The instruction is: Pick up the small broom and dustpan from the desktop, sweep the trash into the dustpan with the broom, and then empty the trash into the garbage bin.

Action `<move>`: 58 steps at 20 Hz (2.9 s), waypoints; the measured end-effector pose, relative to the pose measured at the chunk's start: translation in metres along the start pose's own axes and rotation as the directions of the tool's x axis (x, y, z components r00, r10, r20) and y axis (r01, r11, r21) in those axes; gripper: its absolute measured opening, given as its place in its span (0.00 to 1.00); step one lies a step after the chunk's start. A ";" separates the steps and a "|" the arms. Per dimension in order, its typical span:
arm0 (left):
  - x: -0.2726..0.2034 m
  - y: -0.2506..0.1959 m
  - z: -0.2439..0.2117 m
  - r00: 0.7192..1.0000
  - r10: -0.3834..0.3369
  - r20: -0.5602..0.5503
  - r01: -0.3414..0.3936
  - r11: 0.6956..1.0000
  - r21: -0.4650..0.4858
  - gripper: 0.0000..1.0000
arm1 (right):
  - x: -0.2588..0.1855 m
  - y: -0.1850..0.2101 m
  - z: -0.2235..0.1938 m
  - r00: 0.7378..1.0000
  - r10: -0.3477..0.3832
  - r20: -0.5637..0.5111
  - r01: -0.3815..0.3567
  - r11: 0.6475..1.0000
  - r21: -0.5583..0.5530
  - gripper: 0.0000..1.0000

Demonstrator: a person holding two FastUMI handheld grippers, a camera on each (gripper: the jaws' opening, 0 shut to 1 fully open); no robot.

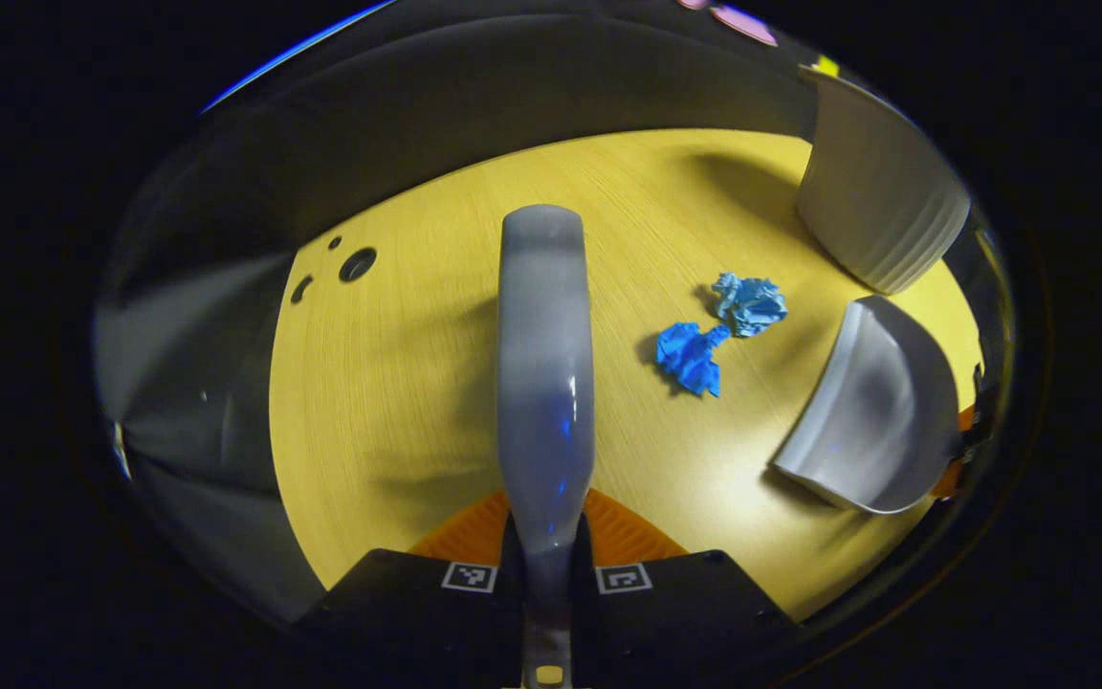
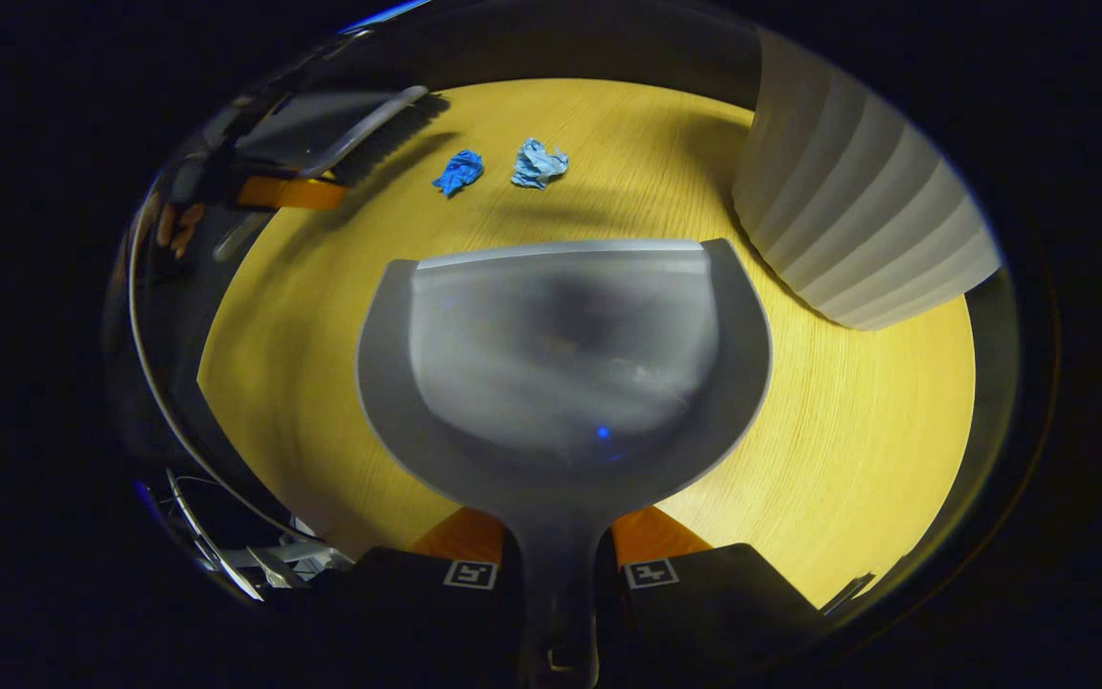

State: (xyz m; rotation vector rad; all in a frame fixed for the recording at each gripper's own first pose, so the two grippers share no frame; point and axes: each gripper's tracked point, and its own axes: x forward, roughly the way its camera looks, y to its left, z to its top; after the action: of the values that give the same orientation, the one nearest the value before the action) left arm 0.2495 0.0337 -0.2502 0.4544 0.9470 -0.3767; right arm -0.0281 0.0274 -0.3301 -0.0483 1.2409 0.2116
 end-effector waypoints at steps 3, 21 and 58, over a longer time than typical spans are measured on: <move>0.020 -0.007 0.019 0.999 -0.007 -0.043 0.012 0.991 0.134 0.23 | -0.001 -0.012 -0.002 1.000 -0.024 0.009 0.024 0.997 -0.067 0.33; 0.018 -0.108 0.028 0.944 -0.265 -0.197 0.327 0.838 0.438 0.27 | 0.000 -0.020 -0.001 1.000 0.018 0.000 -0.018 0.991 -0.135 0.33; -0.111 -0.120 -0.133 0.976 -0.203 0.080 0.210 0.974 -0.088 0.25 | -0.219 -0.027 -0.016 0.994 0.065 0.087 -0.045 0.976 -0.212 0.33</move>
State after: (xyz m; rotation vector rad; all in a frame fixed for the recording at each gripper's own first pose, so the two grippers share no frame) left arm 0.0401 0.0149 -0.2489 0.2535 0.9417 -0.5308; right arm -0.1056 -0.0304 -0.1313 -0.1851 1.1233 0.3886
